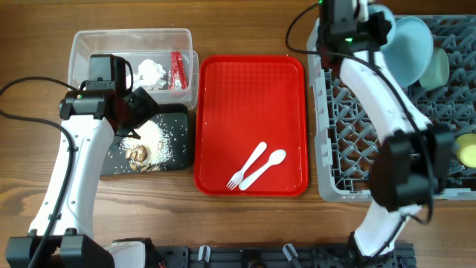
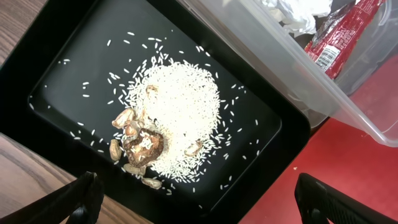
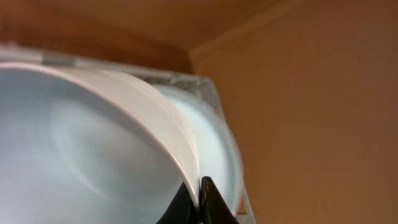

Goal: Sort waste into correct bins and load items into the dishwasher rack
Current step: 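Place the light blue bowl in the rack beside the plate, then grasp the white spoon on the red tray with right gripper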

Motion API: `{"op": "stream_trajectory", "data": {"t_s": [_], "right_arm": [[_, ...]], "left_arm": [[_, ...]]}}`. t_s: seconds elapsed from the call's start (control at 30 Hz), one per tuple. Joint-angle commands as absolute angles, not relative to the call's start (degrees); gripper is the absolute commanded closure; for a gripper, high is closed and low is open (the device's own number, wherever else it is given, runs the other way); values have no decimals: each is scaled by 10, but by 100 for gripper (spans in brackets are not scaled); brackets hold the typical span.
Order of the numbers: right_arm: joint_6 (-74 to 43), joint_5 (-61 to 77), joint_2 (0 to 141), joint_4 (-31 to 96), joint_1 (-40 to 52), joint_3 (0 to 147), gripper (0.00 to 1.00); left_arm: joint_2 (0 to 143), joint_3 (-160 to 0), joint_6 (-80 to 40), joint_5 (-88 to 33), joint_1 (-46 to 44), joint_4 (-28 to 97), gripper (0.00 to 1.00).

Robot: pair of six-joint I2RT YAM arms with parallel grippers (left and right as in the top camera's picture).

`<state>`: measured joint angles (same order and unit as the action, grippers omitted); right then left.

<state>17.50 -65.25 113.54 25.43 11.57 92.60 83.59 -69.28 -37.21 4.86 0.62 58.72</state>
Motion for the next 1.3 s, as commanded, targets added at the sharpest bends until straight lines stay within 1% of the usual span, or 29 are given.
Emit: {"op": "stream_trajectory", "data": {"t_s": [0.0,0.17,0.3,0.43,0.47,0.53,0.57,0.67,0.7,0.73,0.77,0.8,0.83,0.87,0.93,1.03,1.1,1.2,1.27], "right_arm": [[171,-696,1188,265,121,925,95],[133,-674,1195,306,144,925,96],[109,-672,1195,366,162,925,96],[86,-624,1195,437,170,925,95],[53,-605,1193,475,174,925,91],[15,-553,1186,516,175,925,79],[8,-510,1178,529,176,925,76],[-5,-411,1144,539,176,925,73],[-4,-378,1127,540,176,925,69],[-5,-348,1104,543,176,926,62],[-4,-327,1084,543,176,926,58],[-4,-268,1020,552,176,926,44],[-4,-211,995,553,176,926,40],[-4,-157,980,556,176,926,38],[-19,-32,960,571,176,926,38],[-105,105,955,617,179,924,38],[-143,136,962,645,197,909,38],[-196,122,964,649,236,862,38],[-267,106,966,640,267,809,37]], "left_arm": [[833,-694,-380,55,10,585,0],[833,-694,-380,55,10,585,0],[833,-694,-380,55,10,585,0],[833,-694,-380,55,10,585,0],[833,-694,-380,55,10,585,0],[833,-694,-380,55,10,585,0],[833,-694,-380,55,10,585,0],[833,-694,-380,55,10,585,0],[833,-694,-380,55,10,585,0],[833,-694,-380,55,10,586,0],[833,-694,-380,55,10,586,0],[833,-694,-380,55,10,586,0],[833,-694,-380,55,10,586,0],[833,-694,-380,55,10,586,0],[833,-694,-380,55,10,586,0],[833,-694,-380,55,10,586,0],[833,-694,-380,55,10,585,0],[833,-694,-380,55,10,586,0],[833,-694,-380,55,10,586,0]]}}
